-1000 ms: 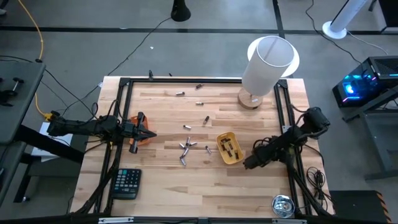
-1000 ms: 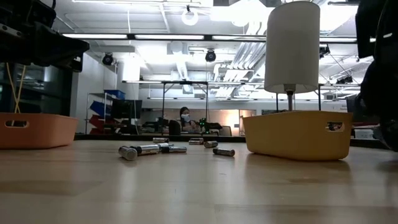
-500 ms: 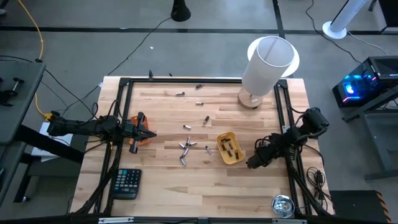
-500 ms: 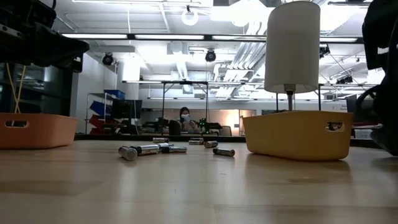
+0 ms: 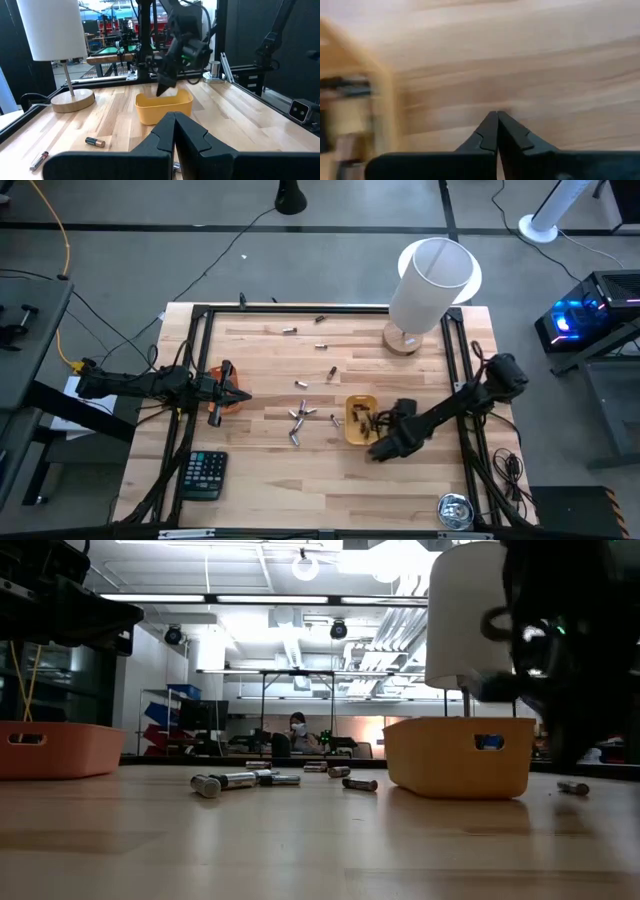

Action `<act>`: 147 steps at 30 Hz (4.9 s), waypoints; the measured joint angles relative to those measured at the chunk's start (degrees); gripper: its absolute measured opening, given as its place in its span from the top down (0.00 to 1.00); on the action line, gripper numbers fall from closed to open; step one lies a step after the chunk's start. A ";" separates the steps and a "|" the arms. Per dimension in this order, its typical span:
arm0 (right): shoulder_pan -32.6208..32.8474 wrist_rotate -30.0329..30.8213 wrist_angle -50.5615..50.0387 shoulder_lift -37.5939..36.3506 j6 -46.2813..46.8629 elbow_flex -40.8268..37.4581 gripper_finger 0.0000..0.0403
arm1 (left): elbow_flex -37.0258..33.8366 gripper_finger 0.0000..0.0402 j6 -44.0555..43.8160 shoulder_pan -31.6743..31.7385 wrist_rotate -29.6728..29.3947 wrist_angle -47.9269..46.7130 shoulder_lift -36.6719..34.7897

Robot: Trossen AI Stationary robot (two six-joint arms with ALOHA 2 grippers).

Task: Sort batteries
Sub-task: Put the black battery into the yellow bin

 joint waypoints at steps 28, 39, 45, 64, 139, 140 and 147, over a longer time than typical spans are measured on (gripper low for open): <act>6.51 -16.64 -0.50 -8.82 4.78 -7.42 0.74 | 0.00 1.00 -0.01 -0.01 0.00 -0.03 -0.02; 3.46 -15.81 4.35 -9.03 5.10 -14.26 0.51 | 0.00 1.00 -0.01 -0.02 -0.02 -0.03 0.00; 3.33 -15.56 6.35 -9.17 4.52 -14.00 0.57 | 0.00 1.00 0.00 -0.02 0.02 -0.18 -0.06; 2.23 -9.19 -10.42 -16.78 -0.31 -4.94 0.99 | 0.01 1.00 -0.01 -0.01 0.01 -0.06 0.02; -9.88 -6.60 7.95 -6.58 -27.28 -1.76 0.98 | 0.02 1.00 0.00 -0.01 0.02 -0.05 0.00; -9.81 -5.41 6.92 -6.74 -27.93 -0.23 0.98 | 0.02 1.00 -0.01 -0.01 0.01 -0.05 0.01; -9.13 4.75 1.24 -6.75 -32.03 9.99 0.99 | 0.02 1.00 -0.01 -0.01 0.01 -0.03 0.00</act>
